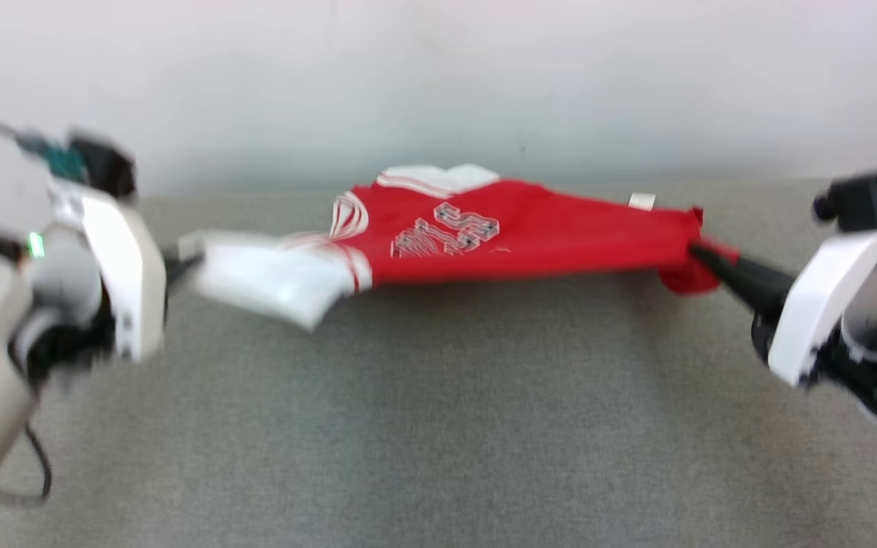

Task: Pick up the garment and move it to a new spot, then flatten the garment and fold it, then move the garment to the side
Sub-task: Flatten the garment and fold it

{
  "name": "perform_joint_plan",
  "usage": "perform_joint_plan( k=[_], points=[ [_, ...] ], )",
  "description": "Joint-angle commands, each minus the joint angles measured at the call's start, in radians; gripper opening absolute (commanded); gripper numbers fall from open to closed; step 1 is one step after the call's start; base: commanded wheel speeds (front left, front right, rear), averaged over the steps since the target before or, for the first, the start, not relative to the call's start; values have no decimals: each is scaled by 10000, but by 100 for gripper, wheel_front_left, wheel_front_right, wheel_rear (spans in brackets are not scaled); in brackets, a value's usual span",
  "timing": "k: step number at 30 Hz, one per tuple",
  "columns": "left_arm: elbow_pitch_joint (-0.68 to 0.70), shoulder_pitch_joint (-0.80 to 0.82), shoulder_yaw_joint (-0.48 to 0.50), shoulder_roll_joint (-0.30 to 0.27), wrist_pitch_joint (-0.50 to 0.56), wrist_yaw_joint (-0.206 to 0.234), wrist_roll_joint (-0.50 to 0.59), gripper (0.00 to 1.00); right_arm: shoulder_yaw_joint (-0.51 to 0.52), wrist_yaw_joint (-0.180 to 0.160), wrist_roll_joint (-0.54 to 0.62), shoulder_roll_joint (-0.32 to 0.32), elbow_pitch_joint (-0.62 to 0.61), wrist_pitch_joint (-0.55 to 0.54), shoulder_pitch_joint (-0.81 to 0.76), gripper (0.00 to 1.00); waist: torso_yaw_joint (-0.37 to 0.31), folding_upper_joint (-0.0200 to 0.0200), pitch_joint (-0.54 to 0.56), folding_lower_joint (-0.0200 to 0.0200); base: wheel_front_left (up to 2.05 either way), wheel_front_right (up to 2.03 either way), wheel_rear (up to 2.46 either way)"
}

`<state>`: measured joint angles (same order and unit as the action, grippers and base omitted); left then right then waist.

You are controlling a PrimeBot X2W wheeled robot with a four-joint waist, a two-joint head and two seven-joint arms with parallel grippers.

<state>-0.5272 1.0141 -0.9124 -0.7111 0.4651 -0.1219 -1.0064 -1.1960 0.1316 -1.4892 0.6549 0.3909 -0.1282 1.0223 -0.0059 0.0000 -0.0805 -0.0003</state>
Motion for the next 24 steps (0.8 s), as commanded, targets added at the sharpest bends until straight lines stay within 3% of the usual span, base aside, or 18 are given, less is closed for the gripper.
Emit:
perform_joint_plan(
  k=[1, 7, 15, 24],
  points=[
    [481, -553, -91, -340, 449, 145, -274, 0, -101, -23, -100, 197, -206, -85, -369, 0, -13, 0, 444, 3, 0, 0, 0],
    [3194, -2319, -510, -1748, 2421, 973, -1481, 0, -566, -23, -247, 921, -1088, -1061, -1413, 0, -59, 0, 822, 3, 0, 0, 0],
    [6658, -3751, -813, -3413, 4227, 2324, -3004, 0, -776, -23, -813, 1932, -2174, -2822, -2682, 0, -166, 0, 1013, 3, 0, 0, 0],
    [8571, -4572, -963, -4463, 5051, 3087, -4100, 0, -835, -23, -1563, 3145, -3449, -5568, -3551, 0, -470, 0, 1111, 3, 0, 0, 0]
  ],
)
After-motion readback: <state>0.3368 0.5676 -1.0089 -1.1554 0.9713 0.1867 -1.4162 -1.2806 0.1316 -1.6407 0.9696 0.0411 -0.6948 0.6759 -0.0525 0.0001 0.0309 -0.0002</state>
